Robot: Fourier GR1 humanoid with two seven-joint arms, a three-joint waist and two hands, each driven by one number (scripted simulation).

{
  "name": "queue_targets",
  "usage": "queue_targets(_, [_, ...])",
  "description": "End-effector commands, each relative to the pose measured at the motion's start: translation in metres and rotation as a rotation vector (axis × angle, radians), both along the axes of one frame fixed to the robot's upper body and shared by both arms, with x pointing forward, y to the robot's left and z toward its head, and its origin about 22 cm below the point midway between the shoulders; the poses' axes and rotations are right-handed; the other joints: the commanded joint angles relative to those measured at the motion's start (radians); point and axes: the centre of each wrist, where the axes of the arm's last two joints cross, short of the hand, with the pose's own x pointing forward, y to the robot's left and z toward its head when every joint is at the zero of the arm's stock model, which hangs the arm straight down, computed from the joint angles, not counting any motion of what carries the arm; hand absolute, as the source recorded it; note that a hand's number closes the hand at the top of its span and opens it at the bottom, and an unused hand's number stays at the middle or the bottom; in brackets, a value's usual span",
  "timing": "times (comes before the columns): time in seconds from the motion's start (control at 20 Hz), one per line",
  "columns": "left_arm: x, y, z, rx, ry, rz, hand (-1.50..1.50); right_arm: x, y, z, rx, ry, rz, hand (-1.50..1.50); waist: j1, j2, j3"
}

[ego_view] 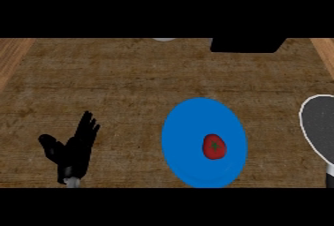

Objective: Pick the eggplant from the plate and place it in the pan

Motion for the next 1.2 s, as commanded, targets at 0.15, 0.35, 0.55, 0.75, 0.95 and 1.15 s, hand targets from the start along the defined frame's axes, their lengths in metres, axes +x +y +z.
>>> queue_targets(0.15, [-0.007,0.008,0.002,-0.003,0.033,0.008,0.00,-0.025,-0.025,-0.001,0.229,-0.338,0.054,-1.50,-0.016,-0.005,-0.004])
queue_targets(0.35, [-0.016,0.005,-0.003,-0.015,0.041,0.021,0.00,-0.064,-0.045,-0.020,0.342,-0.443,0.129,-1.50,-0.030,-0.012,-0.008])
queue_targets(0.55, [-0.011,0.013,-0.007,0.002,0.032,0.042,0.00,-0.099,-0.069,-0.019,0.386,-0.503,0.263,-1.50,-0.033,-0.011,-0.009])
queue_targets(0.75, [-0.005,0.007,0.002,-0.004,0.047,0.036,0.00,-0.115,-0.059,-0.029,0.436,-0.489,0.345,-1.50,-0.043,-0.017,-0.013])
queue_targets(0.95, [-0.016,0.006,-0.003,0.002,0.025,0.042,0.00,-0.155,-0.043,-0.054,0.417,-0.460,0.369,-1.50,-0.037,-0.016,-0.012])
queue_targets(1.15, [0.000,-0.001,-0.001,-0.007,0.041,0.022,0.00,-0.176,-0.025,-0.042,0.416,-0.483,0.329,-1.50,-0.039,-0.015,-0.012])
